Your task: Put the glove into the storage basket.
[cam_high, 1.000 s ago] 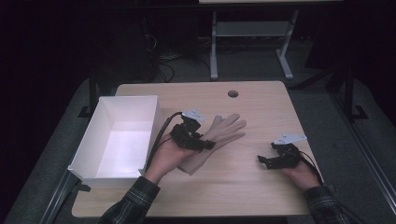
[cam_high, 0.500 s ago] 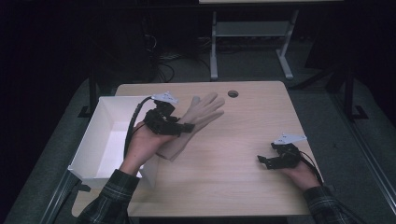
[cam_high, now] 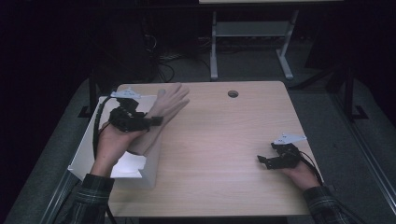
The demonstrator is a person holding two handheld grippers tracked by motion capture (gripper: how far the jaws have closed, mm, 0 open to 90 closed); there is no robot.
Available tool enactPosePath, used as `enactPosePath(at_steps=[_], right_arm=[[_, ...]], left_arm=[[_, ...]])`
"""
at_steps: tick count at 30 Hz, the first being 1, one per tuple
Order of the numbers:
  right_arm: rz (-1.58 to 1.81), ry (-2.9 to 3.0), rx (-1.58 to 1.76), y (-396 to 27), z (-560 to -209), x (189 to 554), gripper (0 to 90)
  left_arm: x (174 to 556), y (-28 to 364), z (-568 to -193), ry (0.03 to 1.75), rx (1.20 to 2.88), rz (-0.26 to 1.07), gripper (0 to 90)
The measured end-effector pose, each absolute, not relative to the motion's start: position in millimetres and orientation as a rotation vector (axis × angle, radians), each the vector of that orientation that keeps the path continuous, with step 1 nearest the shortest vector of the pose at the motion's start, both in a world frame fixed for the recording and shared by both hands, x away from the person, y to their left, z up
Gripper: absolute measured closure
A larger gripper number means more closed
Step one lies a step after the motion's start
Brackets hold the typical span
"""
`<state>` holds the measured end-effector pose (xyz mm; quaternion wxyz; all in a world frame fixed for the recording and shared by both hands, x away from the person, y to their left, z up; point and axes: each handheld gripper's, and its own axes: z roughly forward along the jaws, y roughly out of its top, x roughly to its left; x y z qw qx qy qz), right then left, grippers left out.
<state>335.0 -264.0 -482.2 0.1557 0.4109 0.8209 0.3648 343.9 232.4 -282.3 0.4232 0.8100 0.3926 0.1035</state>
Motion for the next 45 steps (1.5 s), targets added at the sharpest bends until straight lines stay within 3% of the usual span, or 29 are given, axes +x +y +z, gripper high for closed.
enactPosePath(at_steps=[9, 20, 37, 45], right_arm=[[1.04, 2.353, 1.18, -264, -482, 335, 15.9], [1.038, 2.353, 1.174, -264, -482, 335, 15.9], [1.037, 2.353, 1.176, -264, -482, 335, 15.9], [1.037, 2.353, 1.176, -264, -482, 335, 15.9]], left_arm=[[340, 279, -296, 1.111, 1.98, 0.334, 67.7], [344, 312, -346, 1.276, 1.95, 0.324, 67.7], [362, 312, -404, 1.379, 2.044, 0.316, 66.5], [367, 310, -417, 1.421, 2.099, 0.279, 60.1]])
